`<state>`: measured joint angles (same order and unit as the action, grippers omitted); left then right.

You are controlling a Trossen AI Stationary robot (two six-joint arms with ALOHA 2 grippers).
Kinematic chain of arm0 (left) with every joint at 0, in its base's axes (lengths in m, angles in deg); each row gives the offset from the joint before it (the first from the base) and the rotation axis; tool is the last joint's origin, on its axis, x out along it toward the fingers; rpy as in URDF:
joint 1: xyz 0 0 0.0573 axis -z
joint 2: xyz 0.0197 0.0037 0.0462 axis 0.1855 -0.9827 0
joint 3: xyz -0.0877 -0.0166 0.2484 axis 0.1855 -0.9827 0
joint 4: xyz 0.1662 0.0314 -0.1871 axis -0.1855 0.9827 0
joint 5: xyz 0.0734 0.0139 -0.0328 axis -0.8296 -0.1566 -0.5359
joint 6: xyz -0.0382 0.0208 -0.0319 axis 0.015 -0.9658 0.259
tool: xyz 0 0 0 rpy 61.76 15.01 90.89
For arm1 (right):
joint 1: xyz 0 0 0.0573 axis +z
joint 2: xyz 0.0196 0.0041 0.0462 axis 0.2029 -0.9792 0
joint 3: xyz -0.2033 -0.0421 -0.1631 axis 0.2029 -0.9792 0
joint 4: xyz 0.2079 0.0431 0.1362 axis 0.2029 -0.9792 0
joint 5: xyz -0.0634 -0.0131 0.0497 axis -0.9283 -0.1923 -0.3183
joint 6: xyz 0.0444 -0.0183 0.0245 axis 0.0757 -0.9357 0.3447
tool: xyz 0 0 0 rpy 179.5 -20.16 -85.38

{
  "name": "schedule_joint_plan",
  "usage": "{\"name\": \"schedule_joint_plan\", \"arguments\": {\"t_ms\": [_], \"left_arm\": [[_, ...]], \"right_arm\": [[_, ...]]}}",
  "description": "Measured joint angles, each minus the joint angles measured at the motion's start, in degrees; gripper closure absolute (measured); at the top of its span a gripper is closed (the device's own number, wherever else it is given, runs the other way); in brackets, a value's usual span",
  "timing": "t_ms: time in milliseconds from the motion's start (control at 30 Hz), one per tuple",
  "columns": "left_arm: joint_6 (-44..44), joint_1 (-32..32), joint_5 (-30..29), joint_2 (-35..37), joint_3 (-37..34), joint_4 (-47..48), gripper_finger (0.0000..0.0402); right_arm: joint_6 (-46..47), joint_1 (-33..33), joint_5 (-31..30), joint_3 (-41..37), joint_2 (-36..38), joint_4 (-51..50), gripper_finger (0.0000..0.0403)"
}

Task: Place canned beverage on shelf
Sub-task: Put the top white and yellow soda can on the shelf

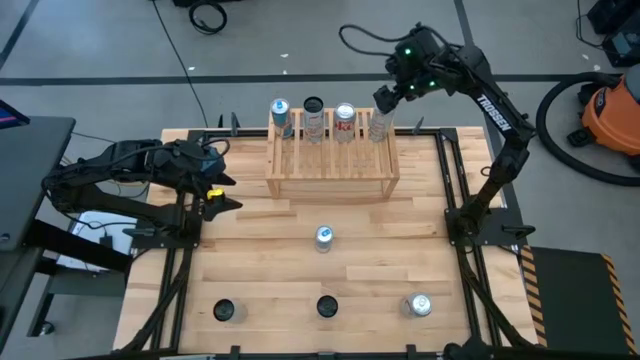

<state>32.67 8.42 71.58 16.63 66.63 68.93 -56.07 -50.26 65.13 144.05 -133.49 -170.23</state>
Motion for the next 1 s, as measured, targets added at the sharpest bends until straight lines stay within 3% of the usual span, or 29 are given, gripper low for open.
{"name": "schedule_joint_plan", "arguments": {"t_ms": [700, 1000], "left_arm": [[0.3, 0.0, 0.0, 0.0, 0.0, 0.6, 0.0021], [0.0, 0.0, 0.0, 0.0, 0.0, 0.6, 0.0021]], "right_arm": [[4.9, 4.3, -12.0, -2.7, 0.0, -2.1, 0.0092], [6.0, 4.3, -11.5, -2.8, 0.0, -2.1, 0.0092]]}}
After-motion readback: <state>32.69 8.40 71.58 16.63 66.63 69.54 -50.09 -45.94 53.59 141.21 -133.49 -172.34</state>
